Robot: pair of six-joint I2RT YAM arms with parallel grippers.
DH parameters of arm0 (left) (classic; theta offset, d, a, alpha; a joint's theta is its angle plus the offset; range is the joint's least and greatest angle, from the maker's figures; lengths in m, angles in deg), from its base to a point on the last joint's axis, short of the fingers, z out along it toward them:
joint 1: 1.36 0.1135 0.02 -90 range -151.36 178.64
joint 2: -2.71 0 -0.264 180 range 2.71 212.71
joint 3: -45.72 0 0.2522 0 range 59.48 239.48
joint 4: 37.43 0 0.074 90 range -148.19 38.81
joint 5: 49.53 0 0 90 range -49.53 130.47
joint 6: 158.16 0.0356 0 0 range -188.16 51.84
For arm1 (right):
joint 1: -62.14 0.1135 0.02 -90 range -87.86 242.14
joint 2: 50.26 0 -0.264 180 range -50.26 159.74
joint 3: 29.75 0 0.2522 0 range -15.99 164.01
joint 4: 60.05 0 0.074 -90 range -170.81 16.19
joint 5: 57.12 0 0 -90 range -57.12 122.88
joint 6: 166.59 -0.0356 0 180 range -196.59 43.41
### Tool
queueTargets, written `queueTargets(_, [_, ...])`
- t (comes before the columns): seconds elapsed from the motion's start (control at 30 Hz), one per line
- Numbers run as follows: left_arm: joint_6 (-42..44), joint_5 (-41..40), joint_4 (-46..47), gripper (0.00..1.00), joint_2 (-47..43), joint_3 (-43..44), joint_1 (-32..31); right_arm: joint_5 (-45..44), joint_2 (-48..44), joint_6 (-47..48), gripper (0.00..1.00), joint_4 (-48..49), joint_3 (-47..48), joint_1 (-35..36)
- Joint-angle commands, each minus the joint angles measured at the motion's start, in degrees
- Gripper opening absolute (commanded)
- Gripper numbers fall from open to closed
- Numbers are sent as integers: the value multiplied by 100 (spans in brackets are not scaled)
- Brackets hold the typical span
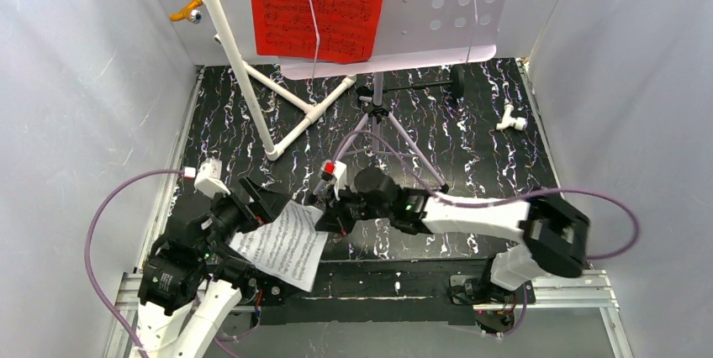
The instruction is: Set up the instrument practice props
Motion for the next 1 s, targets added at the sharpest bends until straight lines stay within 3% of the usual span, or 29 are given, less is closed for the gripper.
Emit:
queueTargets(0.0, [1432,1737,1181,98,542,378,-16,1537,-1179,2593,1,-3637,1006,5])
queueTargets(0.17, [1432,4185,2806,98,1689,723,-29,1886,-1886,3174,1,-6010,2031,9])
queueTargets(0.27, [1640,5362,3205,98,2299,1205,-93,1964,-2237,3301,1,-6662,2478,8])
queueTargets(0.43, [1701,6587,3190,98,2934,1736,-369,2029,-2699,3396,1,-7138,3082,13])
queueTargets(0.5, [1934,6382,2944,97,2975,1745,-836,1997,-2792,3342,1,-7258,3314,9])
queueTargets(0.63, [3002,4763,1553,95,3219,1883,-2375,1907,-2910,3375,1,-7556,3610,8])
queueTargets(0.7, [3184,4193,1282,92,3389,1884,-2960,1871,-2933,3384,1,-7713,3685,4])
queueTargets(0.83, [3295,3676,1215,83,3456,1874,-3230,1874,-2934,3360,1,-7889,3746,4])
queueTargets(0.97, [3347,3721,1214,68,3517,1993,-3249,1910,-2975,3280,1,-7877,3708,9])
